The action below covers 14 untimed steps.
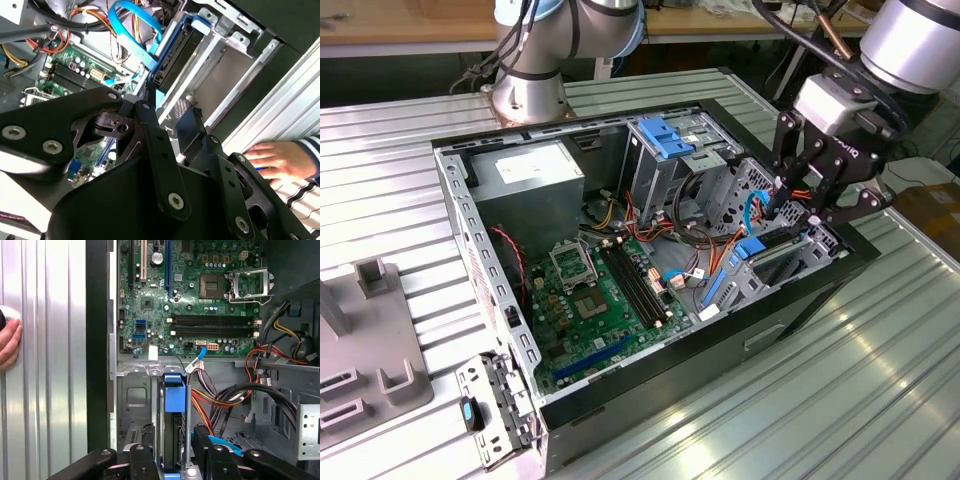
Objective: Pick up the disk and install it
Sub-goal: 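Insert the disk into the insertion slot, then insert the first disk wire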
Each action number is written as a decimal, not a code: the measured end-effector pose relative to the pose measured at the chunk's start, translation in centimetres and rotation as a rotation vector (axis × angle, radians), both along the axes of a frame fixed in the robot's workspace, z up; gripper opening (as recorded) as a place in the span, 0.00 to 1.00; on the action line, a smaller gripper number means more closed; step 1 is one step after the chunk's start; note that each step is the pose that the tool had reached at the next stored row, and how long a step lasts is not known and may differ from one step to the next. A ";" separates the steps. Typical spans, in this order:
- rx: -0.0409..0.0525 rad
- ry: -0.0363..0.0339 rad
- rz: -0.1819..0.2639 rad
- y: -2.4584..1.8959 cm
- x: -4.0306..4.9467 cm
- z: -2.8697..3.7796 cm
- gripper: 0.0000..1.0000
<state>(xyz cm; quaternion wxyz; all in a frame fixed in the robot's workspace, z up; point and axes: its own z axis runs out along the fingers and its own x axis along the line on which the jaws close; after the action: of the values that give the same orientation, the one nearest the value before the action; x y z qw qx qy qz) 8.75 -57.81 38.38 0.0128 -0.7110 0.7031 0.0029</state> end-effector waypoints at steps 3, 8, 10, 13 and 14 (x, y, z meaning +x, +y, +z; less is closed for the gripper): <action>0.0001 0.0000 -0.002 0.30 0.08 -0.89 0.44; 0.0000 0.0000 -0.002 0.30 0.09 -0.93 0.44; 0.0001 0.0000 -0.002 0.30 0.09 -0.95 0.44; 0.0001 0.0000 -0.002 0.30 0.09 -0.99 0.44; 0.0001 0.0000 -0.002 0.30 0.09 -1.00 0.44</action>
<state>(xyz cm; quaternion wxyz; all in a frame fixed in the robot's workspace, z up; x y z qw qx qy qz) 8.84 -57.51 37.38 0.0128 -0.7103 0.7038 0.0029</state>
